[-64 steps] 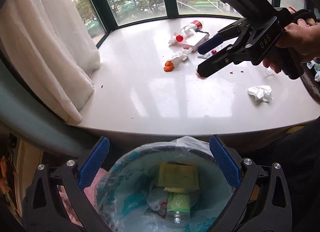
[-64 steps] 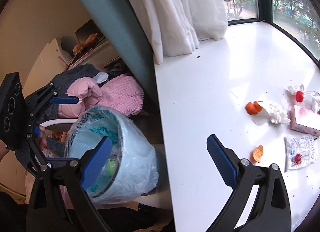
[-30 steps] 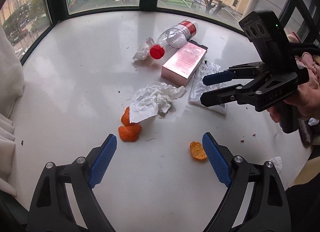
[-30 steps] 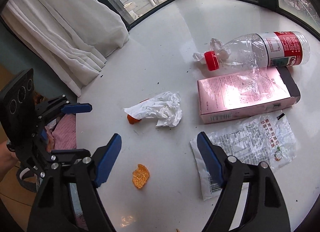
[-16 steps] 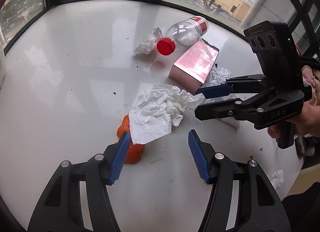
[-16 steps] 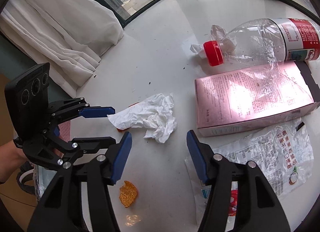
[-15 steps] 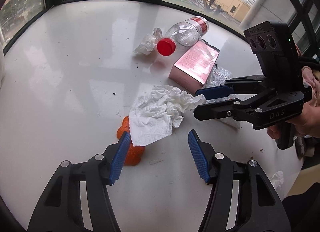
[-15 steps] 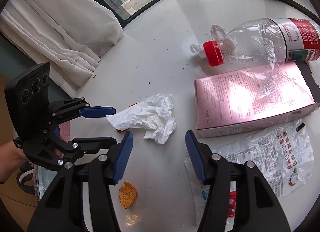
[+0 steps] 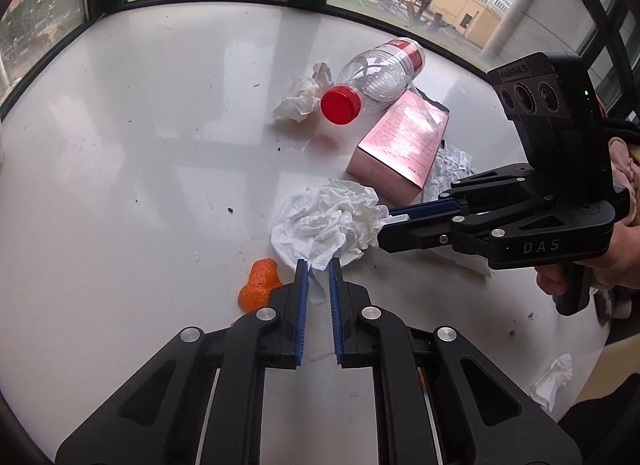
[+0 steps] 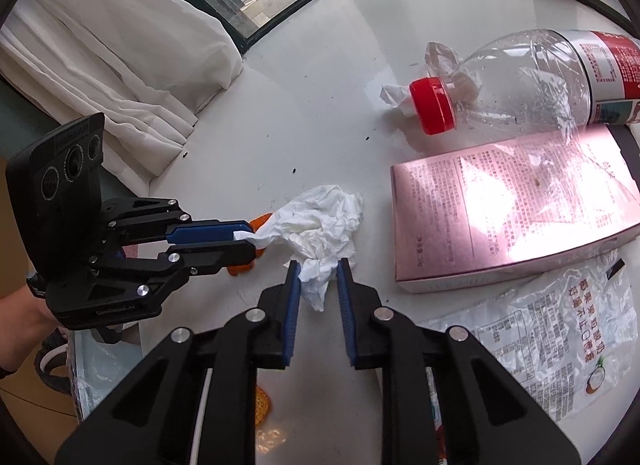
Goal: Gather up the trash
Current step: 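Grasp the crumpled white tissue with the right gripper, then carry the tissue with the right gripper and release it into the bin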
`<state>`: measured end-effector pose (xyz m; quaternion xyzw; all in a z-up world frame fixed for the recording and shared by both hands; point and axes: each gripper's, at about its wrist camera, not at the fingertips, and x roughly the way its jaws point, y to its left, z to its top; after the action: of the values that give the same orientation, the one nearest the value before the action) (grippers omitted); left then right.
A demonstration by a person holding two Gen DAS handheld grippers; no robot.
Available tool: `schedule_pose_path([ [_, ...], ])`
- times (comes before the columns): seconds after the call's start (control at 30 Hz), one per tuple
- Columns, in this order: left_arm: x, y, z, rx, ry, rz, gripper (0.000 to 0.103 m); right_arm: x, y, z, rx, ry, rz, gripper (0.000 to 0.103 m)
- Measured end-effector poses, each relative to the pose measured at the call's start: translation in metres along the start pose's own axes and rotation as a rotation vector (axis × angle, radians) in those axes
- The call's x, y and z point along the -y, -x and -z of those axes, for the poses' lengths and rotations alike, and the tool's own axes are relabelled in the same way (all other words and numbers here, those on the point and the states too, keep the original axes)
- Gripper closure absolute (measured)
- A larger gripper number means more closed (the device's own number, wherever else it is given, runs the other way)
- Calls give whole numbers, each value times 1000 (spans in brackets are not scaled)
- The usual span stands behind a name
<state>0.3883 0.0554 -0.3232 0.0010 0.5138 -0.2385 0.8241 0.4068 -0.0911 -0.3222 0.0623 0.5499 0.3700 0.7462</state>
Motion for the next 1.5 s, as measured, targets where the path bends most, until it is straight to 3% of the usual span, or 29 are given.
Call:
schedule_pose_path([
  [0.07, 2, 0, -1, 2, -5, 1, 103, 0, 1, 0, -5, 1, -8, 90],
  [0.37, 15, 28, -2, 31, -5, -3, 103, -17, 24, 1, 16, 31, -23, 91],
  [0.63, 43, 76, 12, 56, -11, -26, 103, -46, 55, 22, 20, 52, -48, 91],
  [0.8, 60, 115, 31, 75, -11, -63, 103, -85, 78, 43, 33, 84, -90, 91],
  [1.13, 82, 210, 108, 120, 62, -155, 103, -178, 85, 89, -15, 199, -180, 91],
  [1.5, 75, 301, 212, 146, 180, -283, 103, -292, 52, 131, -108, 349, -271, 91],
])
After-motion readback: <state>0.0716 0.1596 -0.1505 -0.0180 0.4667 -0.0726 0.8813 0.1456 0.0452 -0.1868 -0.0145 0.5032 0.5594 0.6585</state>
